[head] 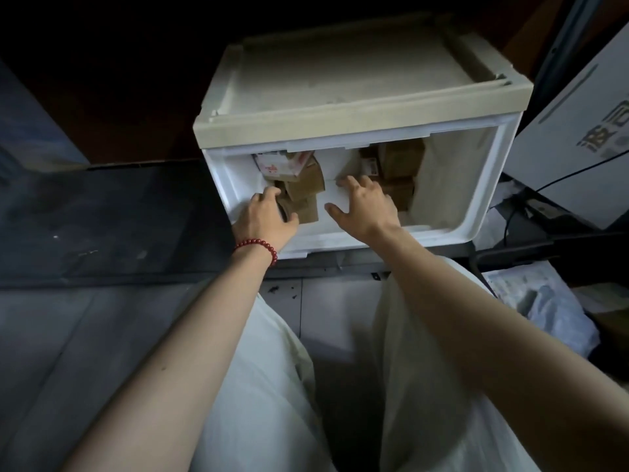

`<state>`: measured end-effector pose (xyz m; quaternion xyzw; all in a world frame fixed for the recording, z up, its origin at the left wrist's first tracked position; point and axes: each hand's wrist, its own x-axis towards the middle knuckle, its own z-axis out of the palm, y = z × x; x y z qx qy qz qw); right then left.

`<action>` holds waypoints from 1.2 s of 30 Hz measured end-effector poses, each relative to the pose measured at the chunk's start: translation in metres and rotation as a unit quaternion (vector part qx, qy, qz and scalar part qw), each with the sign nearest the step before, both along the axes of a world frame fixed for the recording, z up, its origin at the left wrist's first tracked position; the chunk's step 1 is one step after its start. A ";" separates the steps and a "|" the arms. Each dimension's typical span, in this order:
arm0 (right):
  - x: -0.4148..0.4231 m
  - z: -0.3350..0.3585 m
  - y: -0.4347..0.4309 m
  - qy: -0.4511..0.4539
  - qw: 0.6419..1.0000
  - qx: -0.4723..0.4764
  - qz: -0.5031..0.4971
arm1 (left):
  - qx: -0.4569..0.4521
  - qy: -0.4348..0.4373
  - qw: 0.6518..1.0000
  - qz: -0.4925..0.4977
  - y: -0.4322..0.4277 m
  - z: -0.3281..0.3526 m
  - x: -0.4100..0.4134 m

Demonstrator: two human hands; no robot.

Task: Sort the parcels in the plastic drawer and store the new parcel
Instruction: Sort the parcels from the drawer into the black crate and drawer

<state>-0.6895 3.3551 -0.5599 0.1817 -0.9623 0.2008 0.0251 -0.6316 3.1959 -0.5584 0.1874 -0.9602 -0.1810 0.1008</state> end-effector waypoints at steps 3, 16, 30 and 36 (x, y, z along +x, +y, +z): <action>-0.017 -0.008 -0.003 -0.008 1.000 0.016 -0.001 | -0.020 0.031 0.999 -0.005 -0.008 -0.004 -0.016; -0.078 -0.035 -0.050 0.000 0.999 -0.044 0.001 | 0.038 0.035 0.999 -0.012 -0.020 -0.022 -0.080; -0.105 -0.045 -0.071 -0.019 0.996 -0.082 0.016 | 0.029 0.057 0.998 0.025 -0.040 -0.032 -0.119; -0.106 -0.045 -0.069 -0.036 0.995 -0.090 0.029 | -0.010 0.068 0.997 0.035 -0.038 -0.043 -0.121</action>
